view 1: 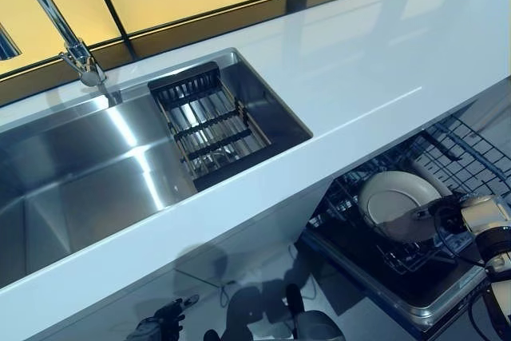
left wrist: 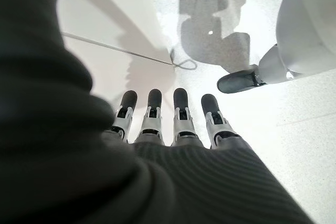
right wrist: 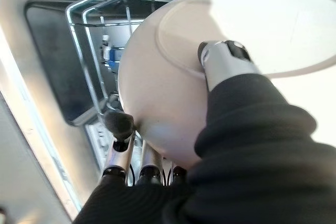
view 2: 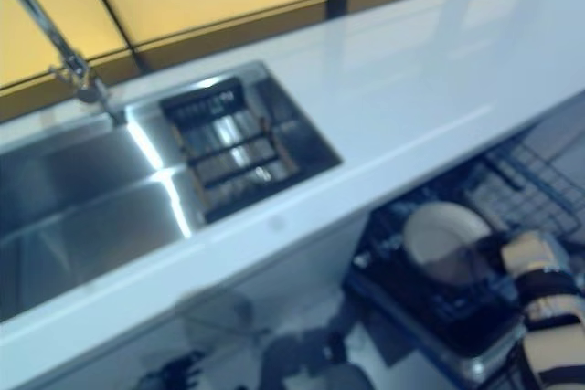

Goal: Take plates into dishwasher

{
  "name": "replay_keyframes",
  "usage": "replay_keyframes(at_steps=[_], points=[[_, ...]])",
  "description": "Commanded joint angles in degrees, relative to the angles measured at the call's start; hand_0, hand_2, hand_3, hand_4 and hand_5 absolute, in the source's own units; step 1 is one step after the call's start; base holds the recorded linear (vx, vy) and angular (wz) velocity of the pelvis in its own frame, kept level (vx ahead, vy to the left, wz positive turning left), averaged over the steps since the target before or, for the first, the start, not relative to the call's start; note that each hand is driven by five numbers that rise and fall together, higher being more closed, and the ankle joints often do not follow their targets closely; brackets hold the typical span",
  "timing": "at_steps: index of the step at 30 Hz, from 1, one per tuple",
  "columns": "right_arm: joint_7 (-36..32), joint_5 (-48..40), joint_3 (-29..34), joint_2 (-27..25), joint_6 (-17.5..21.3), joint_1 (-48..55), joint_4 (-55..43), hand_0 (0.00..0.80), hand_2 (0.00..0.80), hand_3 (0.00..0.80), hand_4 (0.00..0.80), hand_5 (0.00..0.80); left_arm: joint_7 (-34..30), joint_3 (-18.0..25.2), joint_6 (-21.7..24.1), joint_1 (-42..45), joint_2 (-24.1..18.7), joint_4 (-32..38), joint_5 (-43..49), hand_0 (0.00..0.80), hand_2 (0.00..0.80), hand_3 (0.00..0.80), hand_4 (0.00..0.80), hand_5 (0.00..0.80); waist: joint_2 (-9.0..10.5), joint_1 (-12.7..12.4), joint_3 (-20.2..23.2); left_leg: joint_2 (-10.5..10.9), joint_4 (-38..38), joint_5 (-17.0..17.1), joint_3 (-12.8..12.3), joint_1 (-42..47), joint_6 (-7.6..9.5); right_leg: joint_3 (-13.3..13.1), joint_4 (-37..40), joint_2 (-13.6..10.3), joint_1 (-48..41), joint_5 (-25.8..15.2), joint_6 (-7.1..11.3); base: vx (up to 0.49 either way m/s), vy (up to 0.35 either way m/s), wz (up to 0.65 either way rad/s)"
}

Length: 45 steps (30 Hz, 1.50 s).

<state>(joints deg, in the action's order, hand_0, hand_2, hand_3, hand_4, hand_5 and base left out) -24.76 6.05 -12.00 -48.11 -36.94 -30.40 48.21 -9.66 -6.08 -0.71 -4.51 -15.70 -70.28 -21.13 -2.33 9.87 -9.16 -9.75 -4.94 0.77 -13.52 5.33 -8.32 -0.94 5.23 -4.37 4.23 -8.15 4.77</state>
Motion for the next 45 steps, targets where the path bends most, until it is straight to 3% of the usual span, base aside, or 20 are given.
replay_keyframes(at_steps=[1, 20, 21, 22, 23, 36, 41, 45], points=[[0.3, 1.6, -3.4, 3.1, 0.7, -6.6, 5.2, 0.8, 0.8, 0.8, 0.8, 0.8, -0.6, -2.9, 1.2, -3.2, -2.5, -1.3, -1.4, 0.0, 0.0, 0.0, 0.0, 0.0, 4.46, -1.4, 0.6, -0.9, -0.1, -1.6, 3.6, 2.4, 0.91, -2.1, -0.2, -5.2, -0.4, 0.9, 4.73, -0.005, -0.006, 0.06], [5.1, -3.9, -2.2, 7.2, 1.4, -3.0, 7.2, 0.8, 0.8, 0.8, 0.8, 0.8, -0.9, -3.4, 1.2, -4.4, -2.6, -1.7, -0.5, 0.0, 0.0, 0.0, 0.0, 0.0, 4.04, -2.3, 0.0, -0.7, -0.1, -1.6, 5.2, 1.8, 1.12, -2.1, -0.2, -5.2, -0.8, 1.2, 4.6, -0.002, -0.003, 0.02], [5.7, -4.4, -2.0, 7.0, 1.2, -2.8, 7.1, 0.643, 0.643, 0.643, 0.643, 0.643, -0.9, -3.4, 1.2, -4.3, -2.6, -1.7, -0.5, 0.0, 0.0, 0.0, 0.0, 0.0, 4.07, -2.3, 0.0, -0.7, -0.1, -1.5, 5.3, 1.8, 1.14, -2.2, -0.2, -5.2, -0.8, 1.2, 4.59, -0.003, -0.003, 0.04], [6.4, -4.8, -1.7, 6.7, 1.2, -2.7, 7.2, 0.154, 0.154, 0.154, 0.154, 0.154, -0.8, -3.4, 1.2, -4.3, -2.6, -1.7, -0.5, 0.0, 0.0, 0.0, 0.0, 0.0, 4.11, -2.2, 0.0, -0.7, -0.1, -1.6, 5.4, 1.8, 1.14, -2.3, -0.2, -5.2, -0.8, 1.2, 4.6, 0.0, 0.0, 0.0], [5.8, -4.5, -1.4, 6.5, 1.2, -2.6, 7.2, 0.0, 0.0, 0.0, 0.0, 0.0, -0.8, -3.3, 1.3, -4.2, -2.5, -1.7, -0.4, 0.0, 0.0, 0.0, 0.0, 0.0, 4.15, -2.2, 0.1, -0.7, -0.1, -1.6, 5.4, 1.8, 1.15, -2.3, -0.2, -5.1, -0.8, 1.3, 4.59, 0.0, 0.0, 0.0], [-0.1, -5.0, 0.5, 1.6, 0.9, -3.2, 7.9, 0.0, 0.0, 0.0, 0.0, 0.0, -1.1, -2.3, 1.1, -4.0, -3.3, -2.2, 0.4, 0.0, 0.0, 0.0, 0.0, 0.0, 5.52, -2.0, 0.6, -1.0, -0.1, -1.6, 4.9, 2.3, 1.06, -2.8, -0.2, -4.7, -1.3, 1.3, 4.59, 0.0, 0.0, 0.0], [-5.3, -2.7, 0.8, -4.1, 1.7, -4.1, 8.0, 0.0, 0.0, 0.0, 0.0, 0.0, -0.7, -1.5, 0.9, -3.8, -4.0, -2.1, 0.7, 0.0, 0.0, 0.0, 0.0, 0.0, 6.49, -1.6, 0.9, -1.2, -0.1, -1.5, 4.6, 2.4, 0.83, -3.0, -0.2, -4.5, -1.3, 1.2, 4.67, 0.0, 0.0, 0.0], [-11.2, -1.9, 0.9, -12.0, 1.8, -5.8, 7.6, 0.0, 0.0, 0.0, 0.0, 0.0, -0.3, -0.8, 0.5, -3.2, -4.8, -1.9, 1.1, 0.0, 0.0, 0.0, 0.0, 0.0, 7.79, -1.2, 1.3, -1.5, -0.1, -1.4, 4.3, 2.9, 0.63, -3.3, -0.2, -4.1, -1.6, 1.0, 4.7, 0.016, -0.011, 0.0]])
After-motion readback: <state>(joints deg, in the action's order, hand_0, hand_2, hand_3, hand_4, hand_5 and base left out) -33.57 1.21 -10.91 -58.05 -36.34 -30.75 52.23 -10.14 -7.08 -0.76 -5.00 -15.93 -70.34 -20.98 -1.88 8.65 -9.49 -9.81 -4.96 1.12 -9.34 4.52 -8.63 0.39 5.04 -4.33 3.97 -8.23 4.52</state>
